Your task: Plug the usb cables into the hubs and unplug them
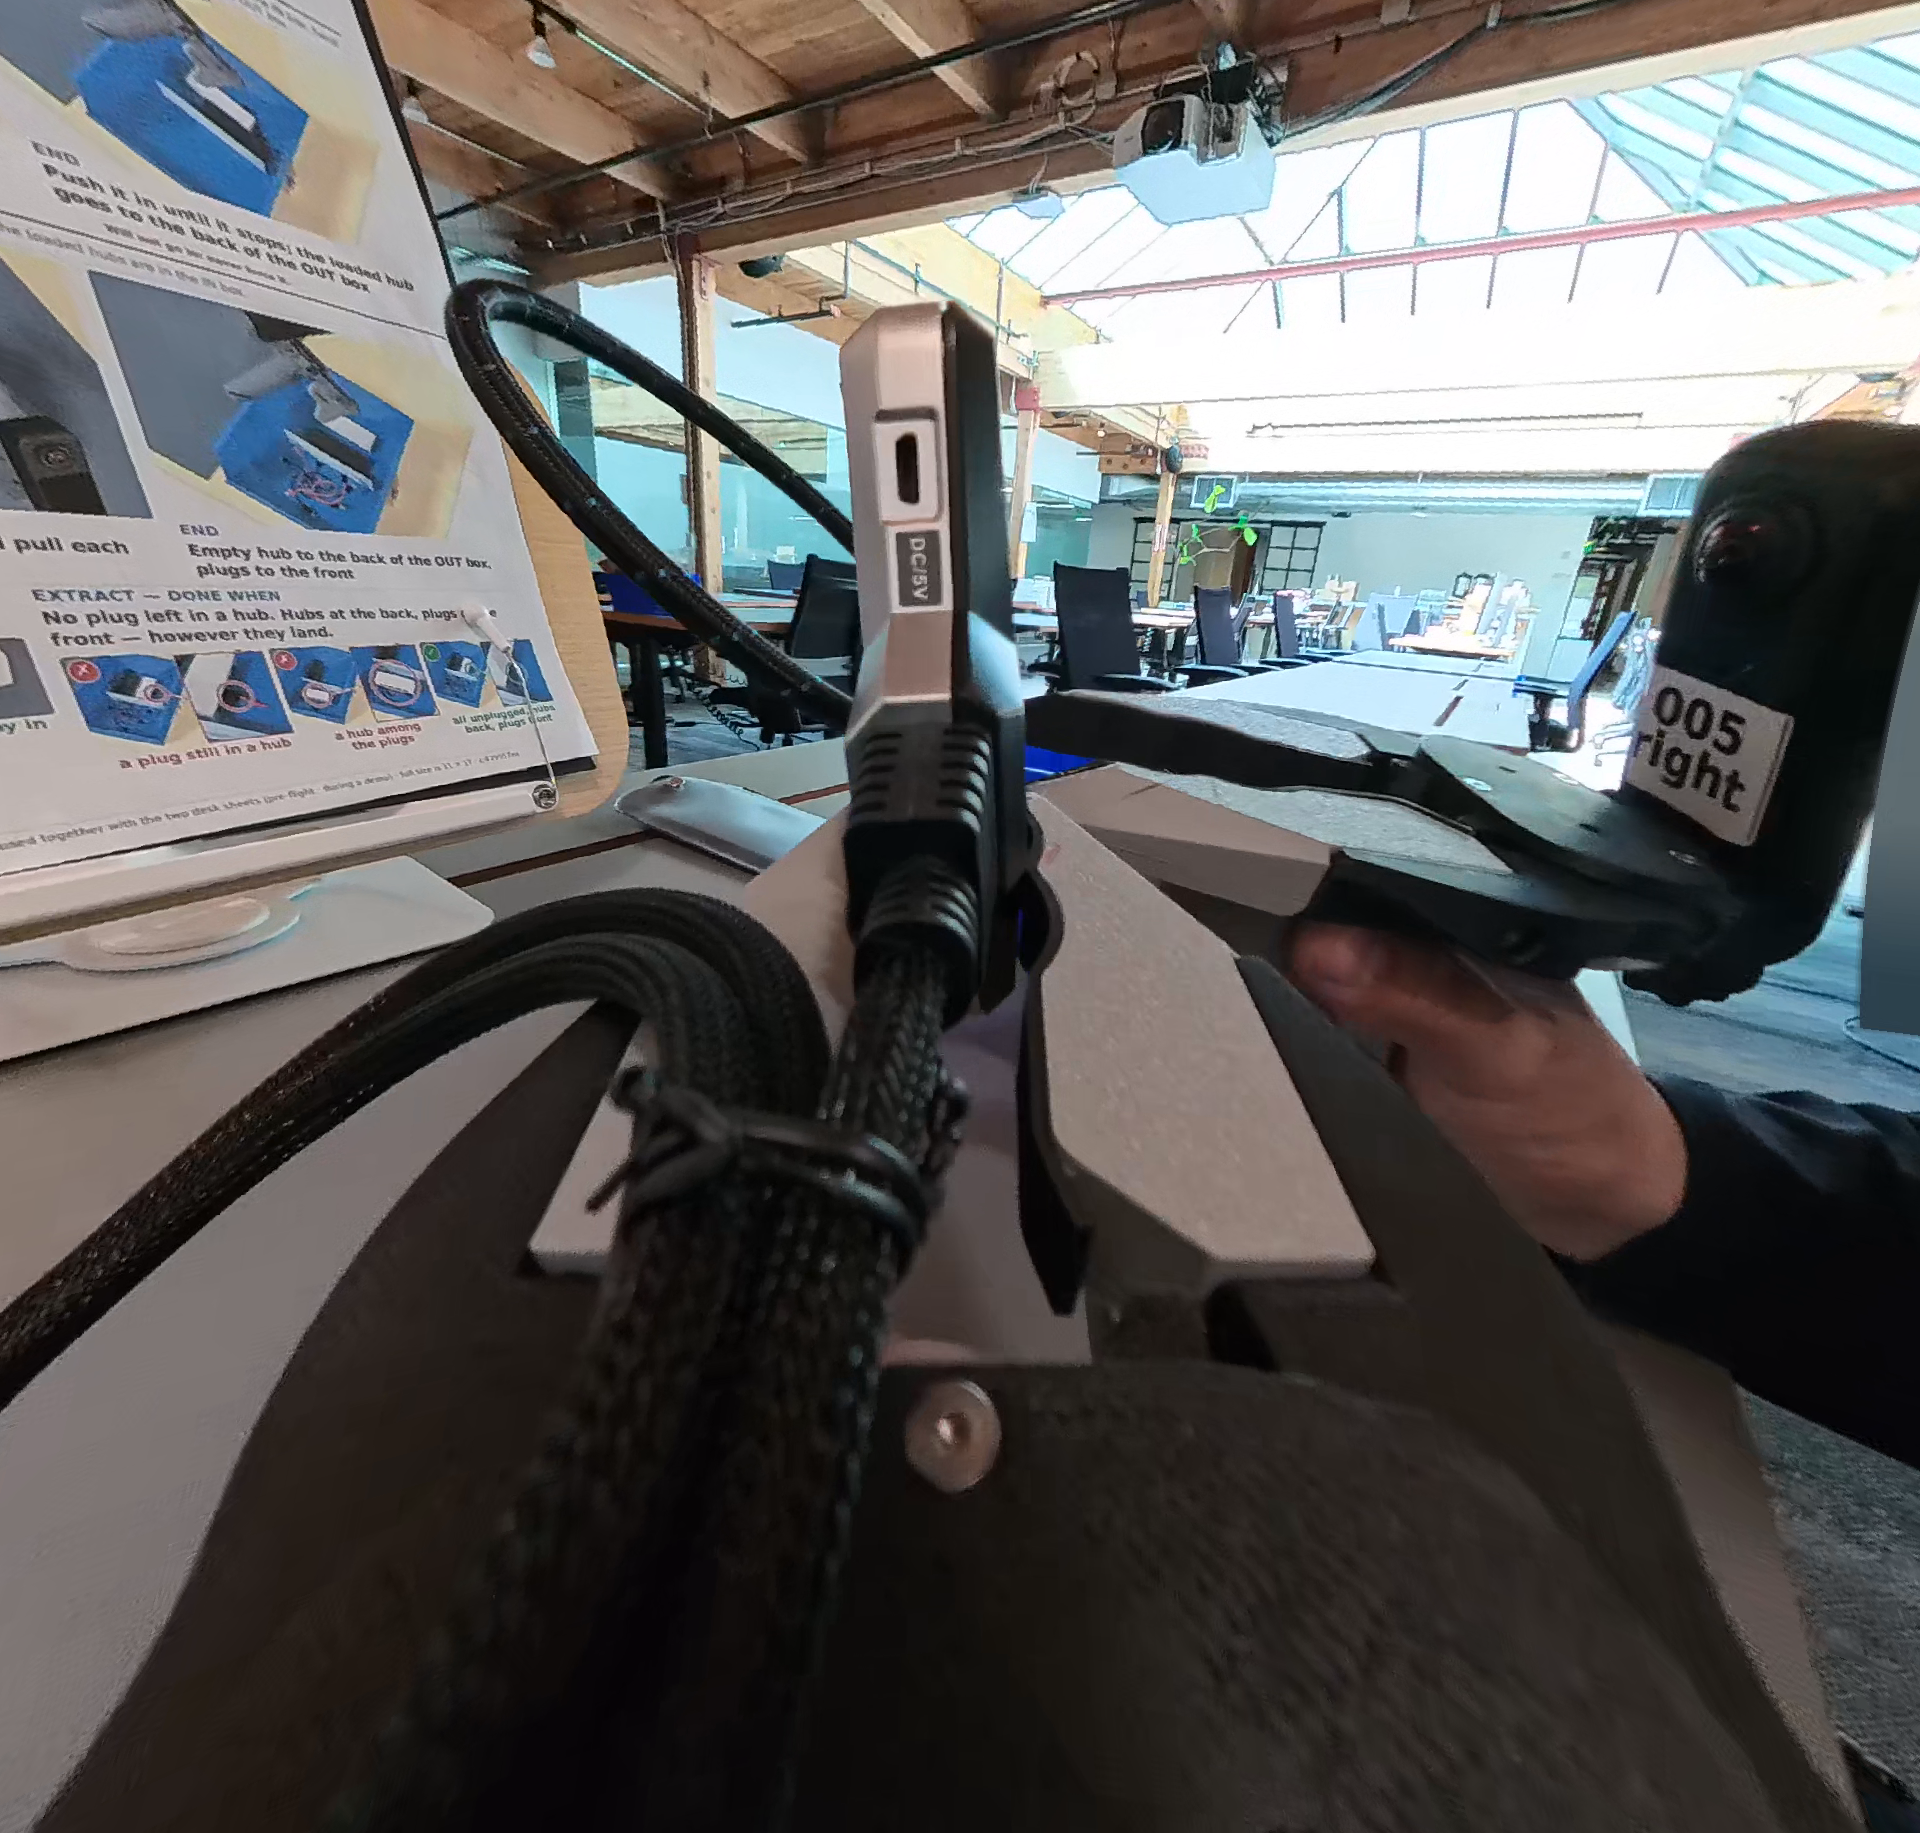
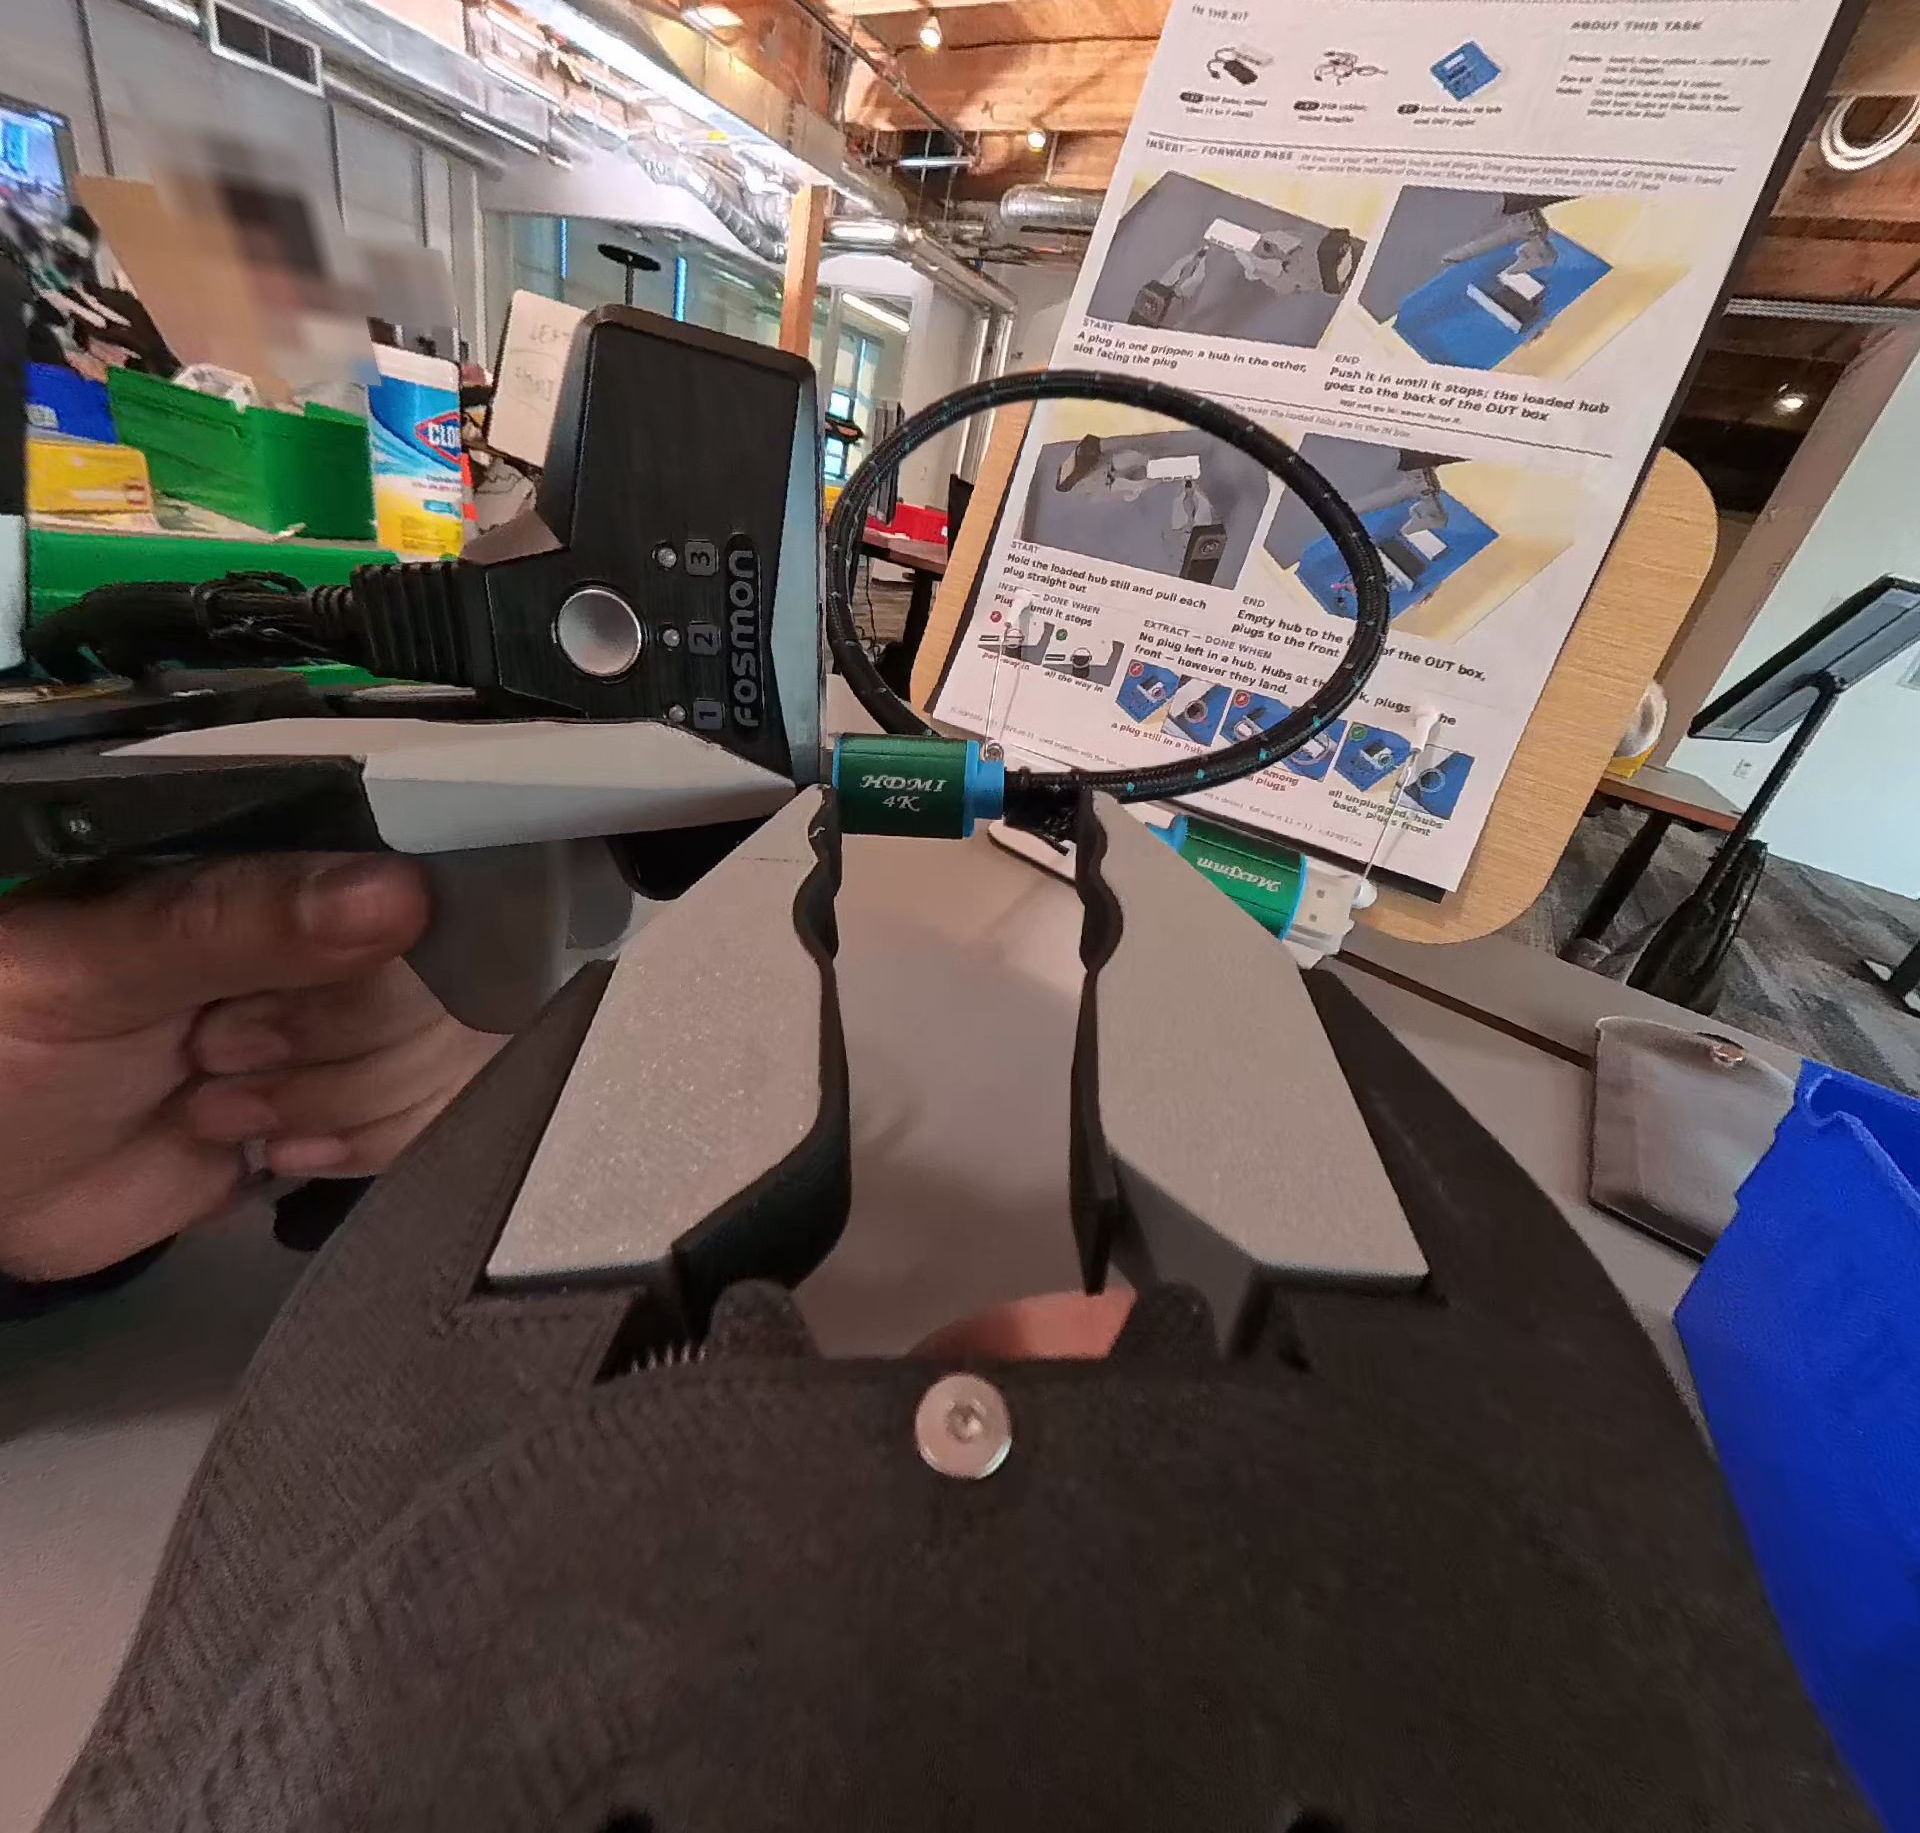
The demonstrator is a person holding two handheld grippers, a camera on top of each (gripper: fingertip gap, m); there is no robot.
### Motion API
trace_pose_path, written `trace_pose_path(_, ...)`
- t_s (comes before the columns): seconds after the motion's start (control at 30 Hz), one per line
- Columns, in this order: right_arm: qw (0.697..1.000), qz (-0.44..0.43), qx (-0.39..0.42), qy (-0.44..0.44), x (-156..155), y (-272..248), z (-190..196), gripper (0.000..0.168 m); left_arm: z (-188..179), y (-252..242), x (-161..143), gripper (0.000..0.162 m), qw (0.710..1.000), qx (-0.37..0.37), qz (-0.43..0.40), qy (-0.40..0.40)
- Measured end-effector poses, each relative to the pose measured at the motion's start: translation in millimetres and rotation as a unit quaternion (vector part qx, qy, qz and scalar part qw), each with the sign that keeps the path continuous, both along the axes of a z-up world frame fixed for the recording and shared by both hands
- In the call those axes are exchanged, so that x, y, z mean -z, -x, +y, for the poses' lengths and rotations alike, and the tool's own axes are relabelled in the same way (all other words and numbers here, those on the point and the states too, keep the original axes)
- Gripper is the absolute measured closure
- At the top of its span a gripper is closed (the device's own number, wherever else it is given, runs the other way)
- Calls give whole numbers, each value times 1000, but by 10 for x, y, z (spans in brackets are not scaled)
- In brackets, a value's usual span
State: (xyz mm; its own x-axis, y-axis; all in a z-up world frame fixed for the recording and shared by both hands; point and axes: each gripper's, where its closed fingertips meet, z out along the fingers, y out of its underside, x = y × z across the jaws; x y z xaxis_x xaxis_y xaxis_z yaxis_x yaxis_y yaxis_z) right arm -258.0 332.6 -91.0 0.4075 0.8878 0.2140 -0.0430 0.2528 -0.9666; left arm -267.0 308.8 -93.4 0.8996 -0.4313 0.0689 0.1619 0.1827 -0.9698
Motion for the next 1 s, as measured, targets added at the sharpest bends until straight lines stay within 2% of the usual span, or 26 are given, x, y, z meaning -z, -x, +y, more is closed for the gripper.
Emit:
trace_pose_path(0.03,1000,-2,0,1,7,2,-4,126,-3,0,7,144,1000,-2,6,0)
trace_pose_path(0.23,1000,-4,9,-21,-13,14,-41,131,-19,-1,-5,143,1000,-3,8,-3)
trace_pose_path(0.33,999,-5,10,-40,-29,38,-85,140,-27,7,-21,143,1000,-5,5,-6)
trace_pose_path(0.53,998,-13,15,-55,-37,67,-81,140,-33,36,-36,143,1000,-7,2,-8)
trace_pose_path(0.67,996,-22,30,-84,-49,65,-158,150,-37,41,-48,144,1000,-10,-1,-11)
trace_pose_path(1.0,995,-26,31,-90,-70,92,-195,150,-42,59,-61,144,1000,-16,-3,-13)
